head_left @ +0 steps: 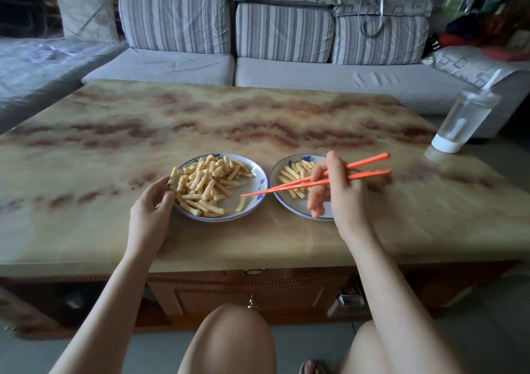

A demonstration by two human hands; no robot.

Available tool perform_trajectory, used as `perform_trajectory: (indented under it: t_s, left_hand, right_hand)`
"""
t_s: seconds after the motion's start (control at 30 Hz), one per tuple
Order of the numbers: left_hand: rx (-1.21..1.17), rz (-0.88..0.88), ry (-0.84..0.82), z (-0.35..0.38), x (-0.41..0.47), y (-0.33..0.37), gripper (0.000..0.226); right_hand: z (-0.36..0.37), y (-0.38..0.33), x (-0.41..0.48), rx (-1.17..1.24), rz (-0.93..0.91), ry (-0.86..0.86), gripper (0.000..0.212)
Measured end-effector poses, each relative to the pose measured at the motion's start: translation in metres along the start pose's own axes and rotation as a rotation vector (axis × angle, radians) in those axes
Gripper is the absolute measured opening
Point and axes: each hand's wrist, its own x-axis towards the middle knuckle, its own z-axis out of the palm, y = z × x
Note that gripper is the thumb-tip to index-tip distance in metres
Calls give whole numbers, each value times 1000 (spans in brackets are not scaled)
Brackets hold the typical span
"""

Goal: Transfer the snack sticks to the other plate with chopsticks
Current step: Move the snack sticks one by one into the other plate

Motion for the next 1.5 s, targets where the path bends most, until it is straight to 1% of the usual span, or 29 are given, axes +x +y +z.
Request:
perform_trajectory:
  t_s: [0.23,0.37,0.5,0.67,0.77,0.9,1.0,1.1,1.5]
  left_hand:
    - [5,4,0,0,0,1,36]
    - [8,3,1,0,0,1,36]
    - [2,3,-1,0,0,0,36]
    - [2,8,-1,0,1,-2,36]
    - [-4,11,1,0,1,-3,35]
    - [-3,11,2,0,2,-3,35]
    - [-11,13,-3,0,1,-3,35]
    - [-9,9,-1,0,2,-3,35]
    - [-8,2,-2,0,0,-1,36]
  right_hand:
    - [13,4,-9,-52,27,-110,46]
    - [20,5,-13,-66,11,-93,47]
    - [19,6,-13,-55,-12,-33,48]
    - [9,5,-8,-33,-61,90,48]
    - [-3,2,-2,-3,-95,223,45]
    - [-25,1,5,-29,-136,411,44]
    - [-38,3,9,-43,-154,501,44]
    - [-45,4,11,-53,-166,527,43]
    - [-46,5,9,-80,-188,512,40]
